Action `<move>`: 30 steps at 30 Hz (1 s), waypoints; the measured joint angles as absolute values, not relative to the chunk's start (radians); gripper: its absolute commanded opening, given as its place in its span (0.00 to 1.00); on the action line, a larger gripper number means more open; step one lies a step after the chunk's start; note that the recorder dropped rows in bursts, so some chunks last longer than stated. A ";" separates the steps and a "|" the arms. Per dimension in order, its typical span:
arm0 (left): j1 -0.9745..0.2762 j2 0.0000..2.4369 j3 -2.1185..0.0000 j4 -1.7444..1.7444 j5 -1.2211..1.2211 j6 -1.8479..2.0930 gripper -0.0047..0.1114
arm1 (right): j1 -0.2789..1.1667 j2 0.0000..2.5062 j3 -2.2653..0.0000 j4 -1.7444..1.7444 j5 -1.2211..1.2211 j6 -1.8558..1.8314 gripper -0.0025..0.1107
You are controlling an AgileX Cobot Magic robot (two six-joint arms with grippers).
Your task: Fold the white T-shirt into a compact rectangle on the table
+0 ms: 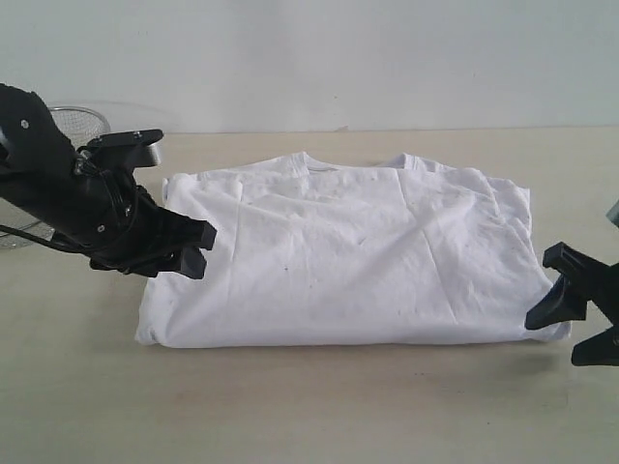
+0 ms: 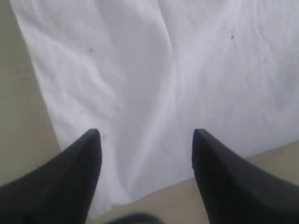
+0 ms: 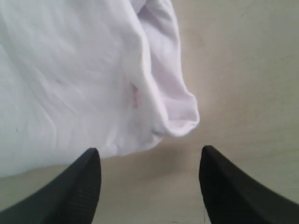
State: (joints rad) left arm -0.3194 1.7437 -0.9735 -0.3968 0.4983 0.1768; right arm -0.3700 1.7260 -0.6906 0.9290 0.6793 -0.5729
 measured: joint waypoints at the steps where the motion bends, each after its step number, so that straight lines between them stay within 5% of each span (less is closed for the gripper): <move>1: -0.319 1.744 -0.974 -0.397 0.498 0.177 0.51 | -0.370 1.732 -0.691 0.931 0.672 -0.575 0.51; 30: -0.319 1.741 -0.974 -0.418 0.490 0.177 0.51 | -0.372 1.823 -0.700 1.257 0.547 -0.778 0.51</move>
